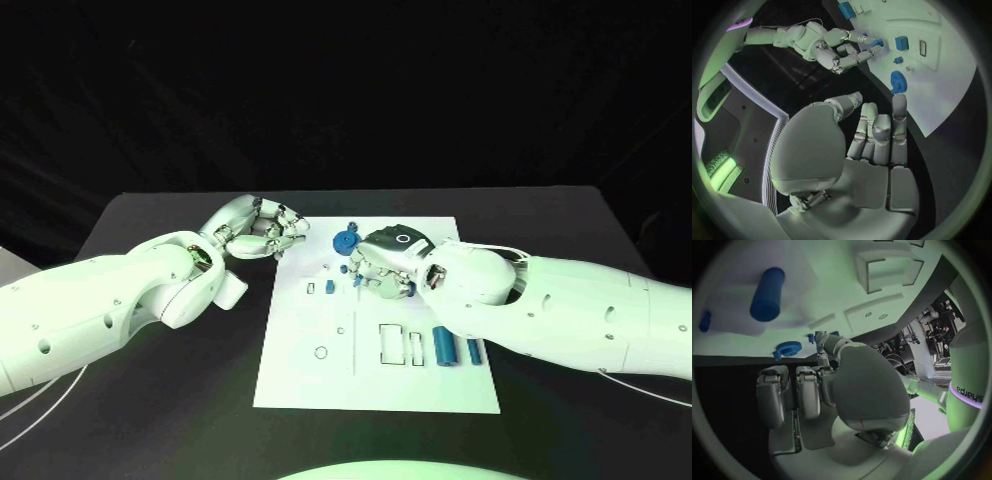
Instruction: Assemble the parts on the task board
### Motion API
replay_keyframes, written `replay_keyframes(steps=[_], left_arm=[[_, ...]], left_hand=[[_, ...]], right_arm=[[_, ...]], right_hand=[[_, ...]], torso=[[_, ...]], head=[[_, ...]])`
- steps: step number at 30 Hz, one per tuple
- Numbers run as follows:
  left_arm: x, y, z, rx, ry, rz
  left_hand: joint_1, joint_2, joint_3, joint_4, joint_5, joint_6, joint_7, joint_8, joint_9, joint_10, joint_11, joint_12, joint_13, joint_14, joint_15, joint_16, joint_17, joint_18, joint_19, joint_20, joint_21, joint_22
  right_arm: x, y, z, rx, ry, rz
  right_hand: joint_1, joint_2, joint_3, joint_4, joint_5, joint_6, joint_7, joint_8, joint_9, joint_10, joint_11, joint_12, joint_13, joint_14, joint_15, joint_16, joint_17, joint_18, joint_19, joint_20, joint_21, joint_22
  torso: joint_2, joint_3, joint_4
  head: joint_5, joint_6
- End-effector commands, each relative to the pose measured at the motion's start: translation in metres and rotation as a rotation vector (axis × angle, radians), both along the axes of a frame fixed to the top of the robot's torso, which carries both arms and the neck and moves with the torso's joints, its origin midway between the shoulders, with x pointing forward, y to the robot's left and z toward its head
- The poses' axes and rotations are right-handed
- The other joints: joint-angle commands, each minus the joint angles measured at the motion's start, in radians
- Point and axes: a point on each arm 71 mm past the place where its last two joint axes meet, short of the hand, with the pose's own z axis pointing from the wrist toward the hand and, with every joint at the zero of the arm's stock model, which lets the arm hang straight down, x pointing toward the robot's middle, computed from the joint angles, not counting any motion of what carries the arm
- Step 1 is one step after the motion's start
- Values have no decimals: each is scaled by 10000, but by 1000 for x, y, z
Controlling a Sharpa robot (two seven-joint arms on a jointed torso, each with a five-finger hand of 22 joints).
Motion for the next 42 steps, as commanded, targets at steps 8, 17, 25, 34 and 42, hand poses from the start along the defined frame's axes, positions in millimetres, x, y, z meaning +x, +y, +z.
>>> replay_keyframes(steps=[8, 17, 25, 34, 42], left_arm=[[-1, -2, 1, -71, 92, -148], [-1, -2, 1, -65, 102, -149], [1, 1, 0, -40, 93, -83], [5, 8, 0, 23, 22, 110], [13, 18, 3, 57, -115, 443]], left_hand=[[4, 143, -6, -22, -10, -91, -16, -45, 17, -17, 59, -56, -19, 20, 79, -20, 6, 68, 4, 71, -58, -18], [4, 143, -6, -22, -10, -91, -16, -45, 17, -17, 59, -56, -19, 20, 79, -20, 6, 68, 4, 71, -58, -18], [6, 152, -12, -25, -10, -100, -14, -47, 19, -23, 62, -55, -22, 24, 84, -16, 14, 69, 8, 75, -64, -23], [6, 152, -12, -25, -10, -100, -14, -47, 19, -23, 62, -55, -22, 24, 84, -16, 14, 69, 8, 75, -64, -23], [31, 162, -10, -45, -8, -107, -16, -48, 22, -27, 60, -53, -26, 15, 85, -20, 0, 70, 13, 79, -69, -27]], right_arm=[[-12, 17, 2, -645, -561, 762], [-18, 27, 2, -1475, -1229, 851], [-25, 40, 4, -1603, -1544, 1063], [-31, 58, 8, -1484, -1714, 1461], [-25, 72, 11, -1575, -1888, 1606]], right_hand=[[-6, 28, -99, 49, -54, -4, -45, 102, 264, 608, -98, 38, 2075, 1044, -85, 33, 2633, -69, 1029, -87, 44, 2628], [-15, 31, -119, 54, -54, -13, -59, 120, 276, 611, -106, 40, 2076, 1044, -89, 33, 2633, -69, 1029, -94, 44, 2628], [-20, 33, -130, 57, -54, -16, -66, 131, 282, 617, -111, 49, 2083, 1044, -91, 33, 2633, -69, 1029, -97, 44, 2628], [-22, 34, -134, 57, -54, -18, -68, 135, 285, 619, -113, 51, 2085, 1044, -92, 33, 2633, -69, 1029, -99, 44, 2628], [-24, 36, -138, 58, -55, -23, -71, 139, 288, 623, -116, 58, 2090, 1044, -94, 33, 2633, -69, 1029, -101, 44, 2628]], torso=[[9, 0, -7], [0, 9, -9], [-2, 3, 3], [6, -27, 12], [3, -38, 1]], head=[[40, -49], [59, -70], [104, -98], [201, -100], [411, -98]])
